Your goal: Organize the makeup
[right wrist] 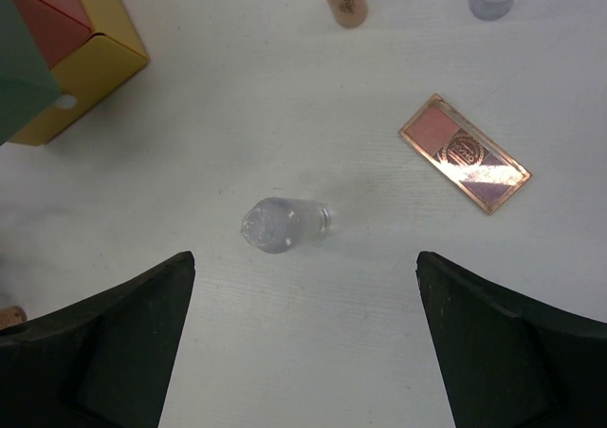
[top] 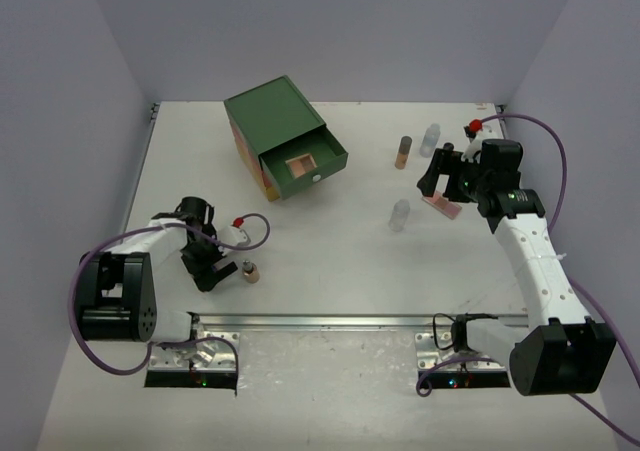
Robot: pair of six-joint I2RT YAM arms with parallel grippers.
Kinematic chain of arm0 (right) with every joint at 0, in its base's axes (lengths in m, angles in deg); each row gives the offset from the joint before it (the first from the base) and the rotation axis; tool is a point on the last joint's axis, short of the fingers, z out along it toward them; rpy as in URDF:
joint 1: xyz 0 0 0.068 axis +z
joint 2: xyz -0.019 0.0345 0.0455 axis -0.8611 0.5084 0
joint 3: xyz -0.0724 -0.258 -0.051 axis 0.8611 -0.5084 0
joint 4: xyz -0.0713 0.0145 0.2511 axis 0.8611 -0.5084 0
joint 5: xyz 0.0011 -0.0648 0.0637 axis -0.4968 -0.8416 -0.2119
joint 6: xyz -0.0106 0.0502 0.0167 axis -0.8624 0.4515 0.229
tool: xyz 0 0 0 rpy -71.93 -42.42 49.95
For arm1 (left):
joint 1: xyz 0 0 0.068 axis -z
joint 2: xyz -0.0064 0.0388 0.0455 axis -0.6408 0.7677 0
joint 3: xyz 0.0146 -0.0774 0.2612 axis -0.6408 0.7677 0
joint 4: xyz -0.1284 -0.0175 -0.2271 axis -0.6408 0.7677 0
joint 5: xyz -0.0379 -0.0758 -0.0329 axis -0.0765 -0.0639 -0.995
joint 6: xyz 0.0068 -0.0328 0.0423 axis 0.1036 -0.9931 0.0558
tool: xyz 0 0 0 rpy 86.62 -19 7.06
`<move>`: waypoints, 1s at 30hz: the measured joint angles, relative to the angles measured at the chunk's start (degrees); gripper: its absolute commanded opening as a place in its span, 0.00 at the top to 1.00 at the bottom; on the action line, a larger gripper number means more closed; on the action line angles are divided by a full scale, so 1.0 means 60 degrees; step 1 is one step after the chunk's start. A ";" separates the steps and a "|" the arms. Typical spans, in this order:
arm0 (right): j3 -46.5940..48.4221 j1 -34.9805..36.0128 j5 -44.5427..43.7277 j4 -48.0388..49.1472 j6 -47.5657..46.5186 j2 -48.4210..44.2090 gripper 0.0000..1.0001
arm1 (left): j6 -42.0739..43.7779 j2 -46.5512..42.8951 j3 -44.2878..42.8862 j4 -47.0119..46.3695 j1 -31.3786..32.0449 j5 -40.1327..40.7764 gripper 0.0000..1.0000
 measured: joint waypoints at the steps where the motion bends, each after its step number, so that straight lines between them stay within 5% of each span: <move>1: -0.0008 0.0000 -0.0004 -0.0002 -0.0002 0.0000 0.01 | -0.0024 0.0000 0.0000 -0.0011 0.0000 -0.0019 0.00; 17: -0.0017 0.0000 0.0093 0.0002 -0.0103 -0.0145 0.01 | -0.0146 0.0001 -0.0043 -0.0069 -0.0223 -0.0224 0.96; 30: -0.0192 0.0000 0.2461 0.0454 -0.0120 -0.0707 0.05 | -0.0242 -0.0171 -0.1311 0.0323 -0.1195 -0.1346 1.00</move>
